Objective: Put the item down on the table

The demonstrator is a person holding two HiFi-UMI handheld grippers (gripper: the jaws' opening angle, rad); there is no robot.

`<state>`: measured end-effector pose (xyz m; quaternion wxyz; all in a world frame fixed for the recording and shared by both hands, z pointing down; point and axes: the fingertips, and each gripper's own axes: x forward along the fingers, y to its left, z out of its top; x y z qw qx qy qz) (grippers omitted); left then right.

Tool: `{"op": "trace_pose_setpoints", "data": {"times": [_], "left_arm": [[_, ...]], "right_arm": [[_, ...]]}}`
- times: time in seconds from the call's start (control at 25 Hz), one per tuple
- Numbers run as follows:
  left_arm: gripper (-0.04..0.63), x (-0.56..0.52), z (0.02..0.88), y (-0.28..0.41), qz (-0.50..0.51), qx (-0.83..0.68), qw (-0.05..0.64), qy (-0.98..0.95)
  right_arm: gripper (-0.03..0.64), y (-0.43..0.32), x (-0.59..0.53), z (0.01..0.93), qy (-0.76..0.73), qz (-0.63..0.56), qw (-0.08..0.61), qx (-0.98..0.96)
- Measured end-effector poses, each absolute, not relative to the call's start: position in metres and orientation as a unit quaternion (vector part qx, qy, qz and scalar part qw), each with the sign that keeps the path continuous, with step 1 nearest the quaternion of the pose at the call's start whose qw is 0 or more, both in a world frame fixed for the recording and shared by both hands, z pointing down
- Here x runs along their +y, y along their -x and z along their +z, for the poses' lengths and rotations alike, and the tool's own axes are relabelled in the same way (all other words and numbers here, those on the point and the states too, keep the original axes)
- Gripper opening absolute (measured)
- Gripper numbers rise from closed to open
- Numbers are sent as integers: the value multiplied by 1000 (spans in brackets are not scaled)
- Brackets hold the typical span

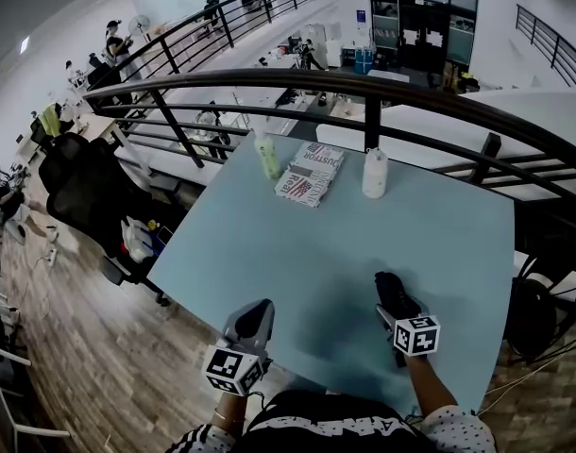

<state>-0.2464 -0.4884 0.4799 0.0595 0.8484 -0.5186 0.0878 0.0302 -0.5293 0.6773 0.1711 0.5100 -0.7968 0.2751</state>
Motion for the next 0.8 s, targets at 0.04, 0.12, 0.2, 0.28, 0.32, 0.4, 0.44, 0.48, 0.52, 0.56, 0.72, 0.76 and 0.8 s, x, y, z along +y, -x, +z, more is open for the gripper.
{"op": "trace_pose_setpoints", "data": {"times": [0.04, 0.12, 0.2, 0.28, 0.32, 0.4, 0.44, 0.48, 0.52, 0.56, 0.72, 0.76, 0.8], "left_arm": [[0, -489, 480, 246, 87, -518, 58, -849], [0, -489, 480, 246, 87, -518, 57, -849], [0, -488, 479, 246, 88, -518, 57, -849], [0, -488, 479, 247, 87, -519, 57, -848], [0, -488, 479, 248, 87, -520, 58, -848], [0, -488, 480, 249, 88, -521, 59, -847], [0, -488, 481, 249, 88, -521, 59, -847], [0, -488, 481, 248, 87, -522, 60, -846], [0, -488, 481, 248, 87, -523, 60, -846], [0, -487, 481, 248, 87, -523, 61, -846], [0, -485, 480, 249, 87, -525, 63, -845], [0, -484, 479, 248, 84, -524, 62, -845], [0, -484, 478, 247, 81, -524, 61, -846]], "right_arm": [[357, -30, -529, 679, -510, 272, 177, -797], [357, -30, -529, 681, -509, 265, 188, -797], [359, -30, -527, 682, -507, 261, 198, -797], [360, -29, -526, 684, -505, 261, 206, -797], [360, -29, -526, 686, -503, 261, 210, -797], [362, -27, -526, 690, -500, 260, 218, -797], [364, -27, -526, 691, -498, 259, 222, -797], [364, -26, -526, 692, -495, 258, 227, -798], [364, -26, -525, 693, -493, 257, 231, -799], [365, -25, -525, 694, -491, 257, 234, -799], [365, -24, -523, 697, -488, 251, 253, -797], [367, -24, -522, 697, -488, 249, 256, -797], [367, -24, -523, 697, -487, 248, 257, -797]]}}
